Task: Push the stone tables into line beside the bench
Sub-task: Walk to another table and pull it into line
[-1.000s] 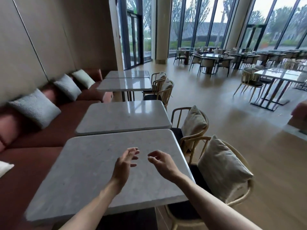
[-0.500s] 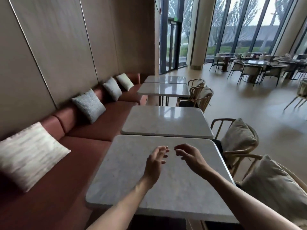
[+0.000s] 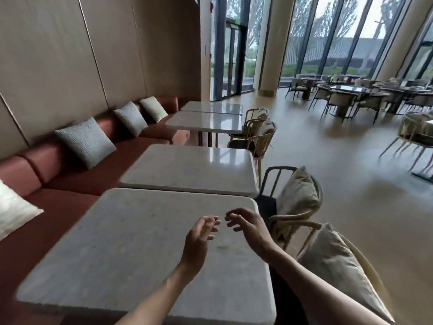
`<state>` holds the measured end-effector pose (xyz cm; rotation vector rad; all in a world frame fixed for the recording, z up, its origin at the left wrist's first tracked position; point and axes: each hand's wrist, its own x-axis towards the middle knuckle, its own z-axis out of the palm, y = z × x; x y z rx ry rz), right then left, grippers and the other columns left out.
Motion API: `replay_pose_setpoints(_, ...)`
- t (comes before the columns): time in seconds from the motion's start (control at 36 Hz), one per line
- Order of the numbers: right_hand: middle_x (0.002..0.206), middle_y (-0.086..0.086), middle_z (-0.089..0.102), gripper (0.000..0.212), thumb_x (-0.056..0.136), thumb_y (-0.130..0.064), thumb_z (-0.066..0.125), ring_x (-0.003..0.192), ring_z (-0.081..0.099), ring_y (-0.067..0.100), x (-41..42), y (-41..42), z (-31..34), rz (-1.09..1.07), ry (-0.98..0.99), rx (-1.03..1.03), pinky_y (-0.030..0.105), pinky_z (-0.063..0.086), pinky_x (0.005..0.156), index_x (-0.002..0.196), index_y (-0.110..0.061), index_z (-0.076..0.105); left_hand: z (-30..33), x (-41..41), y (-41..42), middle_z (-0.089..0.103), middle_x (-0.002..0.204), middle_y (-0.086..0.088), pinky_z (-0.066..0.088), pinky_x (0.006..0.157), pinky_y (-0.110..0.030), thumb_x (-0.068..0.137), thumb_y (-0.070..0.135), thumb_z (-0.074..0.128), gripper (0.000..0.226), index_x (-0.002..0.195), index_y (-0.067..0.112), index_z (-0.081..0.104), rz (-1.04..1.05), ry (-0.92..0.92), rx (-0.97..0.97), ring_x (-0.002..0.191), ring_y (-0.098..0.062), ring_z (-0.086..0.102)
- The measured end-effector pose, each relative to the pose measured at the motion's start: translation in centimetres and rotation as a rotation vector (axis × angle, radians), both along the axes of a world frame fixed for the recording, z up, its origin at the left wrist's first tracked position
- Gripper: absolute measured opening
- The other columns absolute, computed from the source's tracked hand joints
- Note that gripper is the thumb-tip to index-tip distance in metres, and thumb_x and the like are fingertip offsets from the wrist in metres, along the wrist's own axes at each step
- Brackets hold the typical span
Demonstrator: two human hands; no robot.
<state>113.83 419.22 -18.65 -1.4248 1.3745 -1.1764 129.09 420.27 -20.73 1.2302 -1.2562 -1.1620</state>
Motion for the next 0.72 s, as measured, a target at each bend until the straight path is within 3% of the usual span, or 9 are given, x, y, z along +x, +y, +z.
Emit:
replay_pose_setpoints(0.17,0.089,0.011,0.072,0.015,0.095,-0.007,0.056,0.077,0.065,0.019,-10.7,-1.0,-2.8,0.096,-0.017,0.191,0.026,0.049,0.068,0.097,-0.002,0.070,-5.0,-10.8,0.7,0.073,0.106,-0.001,0.053,0.085,-0.038,0.105,0.025,0.041,0.027,0.108,0.017,0.067,0.143,0.060,0.135,0.100,-0.023,0.068)
replay_pose_setpoints(0.33,0.088,0.014,0.071,0.015,0.093,-0.006,0.057,0.078,0.064,0.021,-18.5,-3.1,-1.5,0.183,-0.074,0.232,0.029,0.047,0.069,0.097,0.000,0.070,-3.4,-17.6,0.7,0.075,0.102,-0.001,0.054,0.083,-0.039,0.105,0.020,0.042,0.027,0.104,0.015,0.069,0.303,0.080,0.085,0.096,-0.024,0.069)
replay_pose_setpoints(0.47,0.088,0.014,0.069,0.017,0.095,-0.003,0.051,0.078,0.064,0.024,-24.4,-4.1,0.3,0.207,-0.166,0.171,0.035,0.048,0.074,0.094,-0.003,0.068,-1.2,-22.5,0.9,0.073,0.106,-0.004,0.053,0.085,-0.040,0.106,0.020,0.041,0.028,0.107,0.013,0.067,0.381,0.065,0.015,0.096,-0.022,0.067)
replay_pose_setpoints(0.72,0.086,0.013,0.070,0.026,0.094,-0.003,0.048,0.067,0.064,0.018,-33.7,-2.4,0.6,0.260,-0.240,0.247,0.024,0.051,0.062,0.107,0.011,0.066,-3.6,-32.4,5.1,0.072,0.111,0.000,0.053,0.085,-0.034,0.104,0.029,0.044,0.025,0.106,0.021,0.067,0.515,0.086,-0.070,0.099,-0.017,0.067)
